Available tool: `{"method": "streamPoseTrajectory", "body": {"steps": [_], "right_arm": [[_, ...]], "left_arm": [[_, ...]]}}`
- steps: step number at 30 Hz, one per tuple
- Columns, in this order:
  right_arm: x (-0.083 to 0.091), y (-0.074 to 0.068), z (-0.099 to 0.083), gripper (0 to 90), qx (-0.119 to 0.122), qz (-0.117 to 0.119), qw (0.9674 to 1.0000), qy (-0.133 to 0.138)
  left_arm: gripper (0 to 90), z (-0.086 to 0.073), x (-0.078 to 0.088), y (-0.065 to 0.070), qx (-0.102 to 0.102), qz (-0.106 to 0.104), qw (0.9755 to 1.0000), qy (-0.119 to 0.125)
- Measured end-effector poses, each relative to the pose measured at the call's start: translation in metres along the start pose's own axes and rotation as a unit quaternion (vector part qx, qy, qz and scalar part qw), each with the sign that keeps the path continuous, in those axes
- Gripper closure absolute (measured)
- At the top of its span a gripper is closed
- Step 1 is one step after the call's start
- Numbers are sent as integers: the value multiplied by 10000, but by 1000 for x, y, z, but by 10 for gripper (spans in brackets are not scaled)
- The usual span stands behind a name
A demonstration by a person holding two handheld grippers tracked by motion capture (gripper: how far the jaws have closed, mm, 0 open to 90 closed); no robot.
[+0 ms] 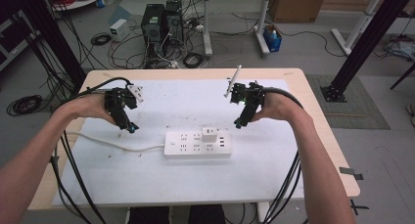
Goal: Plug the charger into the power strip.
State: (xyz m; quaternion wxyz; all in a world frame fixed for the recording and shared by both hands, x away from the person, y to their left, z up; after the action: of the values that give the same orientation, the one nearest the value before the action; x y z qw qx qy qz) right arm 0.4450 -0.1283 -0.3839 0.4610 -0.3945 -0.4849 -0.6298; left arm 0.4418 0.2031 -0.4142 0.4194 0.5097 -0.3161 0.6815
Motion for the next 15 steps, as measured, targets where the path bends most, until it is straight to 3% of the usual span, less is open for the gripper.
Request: {"method": "streamPoseTrajectory", "body": {"steps": [15], "right_arm": [[-2, -4, -8, 131, -52, -20, 10000, -77]], "left_arm": [[129, 3, -3, 5, -24, 2, 10000, -36]]}}
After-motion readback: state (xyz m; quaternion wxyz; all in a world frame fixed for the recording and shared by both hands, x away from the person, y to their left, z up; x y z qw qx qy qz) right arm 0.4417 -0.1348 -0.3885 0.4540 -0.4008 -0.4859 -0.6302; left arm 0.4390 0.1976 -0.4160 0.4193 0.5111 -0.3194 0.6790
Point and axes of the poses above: each handheld gripper's, and its own axes: x roughly backward along the jaws, z roughly out of its top, y roughly to its right, the point moved 10 cm from there along -x, roughly forward along the jaws, and after that the axes turned 12 degrees about x, right-handed, at the moved point
